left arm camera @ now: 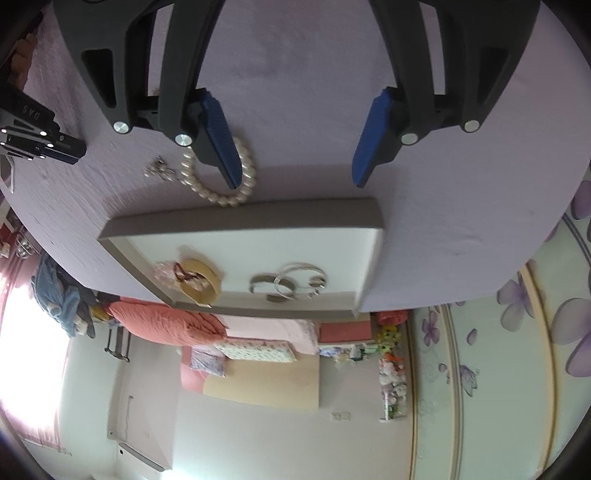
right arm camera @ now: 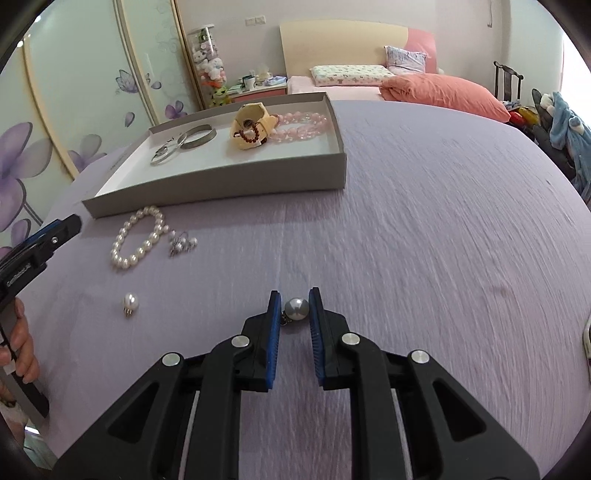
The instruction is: Organize jewelry
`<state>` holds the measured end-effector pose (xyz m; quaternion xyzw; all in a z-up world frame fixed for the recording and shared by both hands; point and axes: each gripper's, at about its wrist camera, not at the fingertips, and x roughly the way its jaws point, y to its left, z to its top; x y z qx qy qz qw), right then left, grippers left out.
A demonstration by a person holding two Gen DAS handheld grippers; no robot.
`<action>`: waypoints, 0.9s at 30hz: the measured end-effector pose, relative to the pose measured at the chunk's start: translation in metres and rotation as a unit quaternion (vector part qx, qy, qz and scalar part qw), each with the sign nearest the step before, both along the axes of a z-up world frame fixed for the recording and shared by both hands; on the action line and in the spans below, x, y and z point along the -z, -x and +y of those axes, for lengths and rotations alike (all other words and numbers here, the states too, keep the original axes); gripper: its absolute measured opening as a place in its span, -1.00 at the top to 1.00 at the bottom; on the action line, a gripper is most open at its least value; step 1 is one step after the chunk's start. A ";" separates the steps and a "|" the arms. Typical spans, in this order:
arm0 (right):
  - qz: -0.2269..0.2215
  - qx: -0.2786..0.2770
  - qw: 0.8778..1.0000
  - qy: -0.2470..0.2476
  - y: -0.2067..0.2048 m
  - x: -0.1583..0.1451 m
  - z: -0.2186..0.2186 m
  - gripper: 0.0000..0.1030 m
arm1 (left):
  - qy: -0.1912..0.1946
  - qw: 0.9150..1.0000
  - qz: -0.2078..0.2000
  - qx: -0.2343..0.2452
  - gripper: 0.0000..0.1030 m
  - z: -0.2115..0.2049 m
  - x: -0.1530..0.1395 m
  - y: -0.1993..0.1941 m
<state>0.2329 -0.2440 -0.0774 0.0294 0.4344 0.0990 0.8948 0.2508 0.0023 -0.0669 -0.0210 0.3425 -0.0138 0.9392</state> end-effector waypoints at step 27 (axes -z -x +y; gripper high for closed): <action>0.001 -0.011 1.000 -0.017 0.004 0.000 -0.001 0.68 | -0.025 0.995 0.098 0.016 0.81 -0.043 0.029 -0.046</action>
